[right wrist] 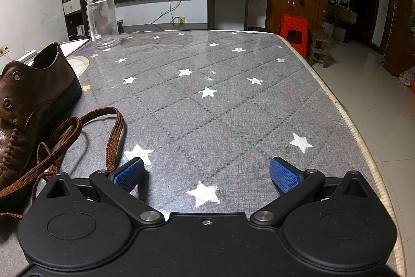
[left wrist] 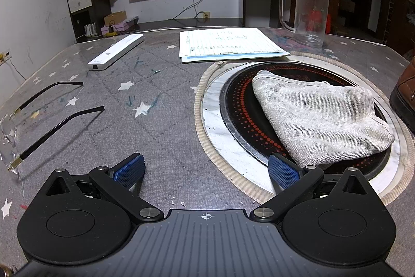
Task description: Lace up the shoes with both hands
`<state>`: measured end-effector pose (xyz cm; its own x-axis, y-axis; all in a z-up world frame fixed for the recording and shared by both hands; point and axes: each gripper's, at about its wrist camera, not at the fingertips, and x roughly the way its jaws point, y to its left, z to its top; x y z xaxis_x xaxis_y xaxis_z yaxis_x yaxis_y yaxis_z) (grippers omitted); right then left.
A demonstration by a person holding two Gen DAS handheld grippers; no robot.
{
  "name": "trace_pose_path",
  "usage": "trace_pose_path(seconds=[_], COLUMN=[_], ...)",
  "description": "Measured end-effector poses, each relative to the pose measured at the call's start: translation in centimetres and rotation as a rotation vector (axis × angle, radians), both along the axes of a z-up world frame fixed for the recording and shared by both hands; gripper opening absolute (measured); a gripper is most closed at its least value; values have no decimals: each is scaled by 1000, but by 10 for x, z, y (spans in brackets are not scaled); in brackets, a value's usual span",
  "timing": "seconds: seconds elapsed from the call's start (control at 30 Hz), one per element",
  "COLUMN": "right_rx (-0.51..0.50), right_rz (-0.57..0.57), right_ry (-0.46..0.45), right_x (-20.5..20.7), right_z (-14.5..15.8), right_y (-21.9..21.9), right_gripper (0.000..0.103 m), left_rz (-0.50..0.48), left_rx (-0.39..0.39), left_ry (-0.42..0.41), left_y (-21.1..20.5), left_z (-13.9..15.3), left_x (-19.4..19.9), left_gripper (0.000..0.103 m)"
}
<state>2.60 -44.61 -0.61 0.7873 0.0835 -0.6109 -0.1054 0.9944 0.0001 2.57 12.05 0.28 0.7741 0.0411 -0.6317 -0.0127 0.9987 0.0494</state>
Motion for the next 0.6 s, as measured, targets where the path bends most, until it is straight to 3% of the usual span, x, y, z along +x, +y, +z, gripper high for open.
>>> trace_pose_path(seconds=[0.6], right_rx=[1], right_rz=[0], right_ry=[0], right_x=[0], right_z=[0], right_y=[0], right_gripper=[103], left_rz=[-1], left_rx=[-2], left_ry=[1], left_y=[-1], left_z=[-1], left_x=[1], left_gripper=[103])
